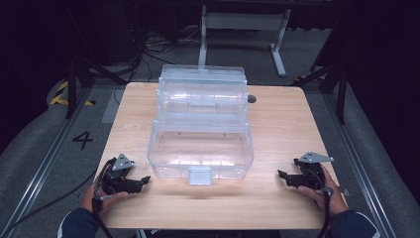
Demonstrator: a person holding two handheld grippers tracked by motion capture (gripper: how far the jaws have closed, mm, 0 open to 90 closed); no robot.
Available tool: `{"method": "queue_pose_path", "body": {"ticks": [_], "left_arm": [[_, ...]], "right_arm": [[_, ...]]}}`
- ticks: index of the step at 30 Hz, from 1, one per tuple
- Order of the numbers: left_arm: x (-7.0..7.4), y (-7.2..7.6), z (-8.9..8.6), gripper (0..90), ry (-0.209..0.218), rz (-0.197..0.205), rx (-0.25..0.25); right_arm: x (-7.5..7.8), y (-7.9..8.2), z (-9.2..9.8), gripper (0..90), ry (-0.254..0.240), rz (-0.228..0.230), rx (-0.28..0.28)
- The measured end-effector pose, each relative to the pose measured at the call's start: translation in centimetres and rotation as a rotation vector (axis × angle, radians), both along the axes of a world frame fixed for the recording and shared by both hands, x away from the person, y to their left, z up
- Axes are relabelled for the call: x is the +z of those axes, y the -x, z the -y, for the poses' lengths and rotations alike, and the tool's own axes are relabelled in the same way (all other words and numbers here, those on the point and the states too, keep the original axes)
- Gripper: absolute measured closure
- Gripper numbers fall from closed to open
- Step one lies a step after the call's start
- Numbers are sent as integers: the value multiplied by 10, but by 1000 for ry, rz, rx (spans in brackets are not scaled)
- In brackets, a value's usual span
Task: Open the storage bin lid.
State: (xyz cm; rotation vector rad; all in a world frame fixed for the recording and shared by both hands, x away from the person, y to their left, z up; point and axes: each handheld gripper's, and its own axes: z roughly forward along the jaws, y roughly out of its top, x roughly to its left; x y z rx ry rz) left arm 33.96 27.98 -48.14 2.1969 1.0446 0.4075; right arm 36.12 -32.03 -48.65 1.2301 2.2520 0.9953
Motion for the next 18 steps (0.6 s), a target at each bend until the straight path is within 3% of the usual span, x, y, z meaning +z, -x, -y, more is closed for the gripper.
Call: {"method": "queue_pose_path", "body": {"ticks": [18], "left_arm": [[0,-1,1,142,3,3,13]], "right_arm": [[0,0,0,168,1,0,-2]]}}
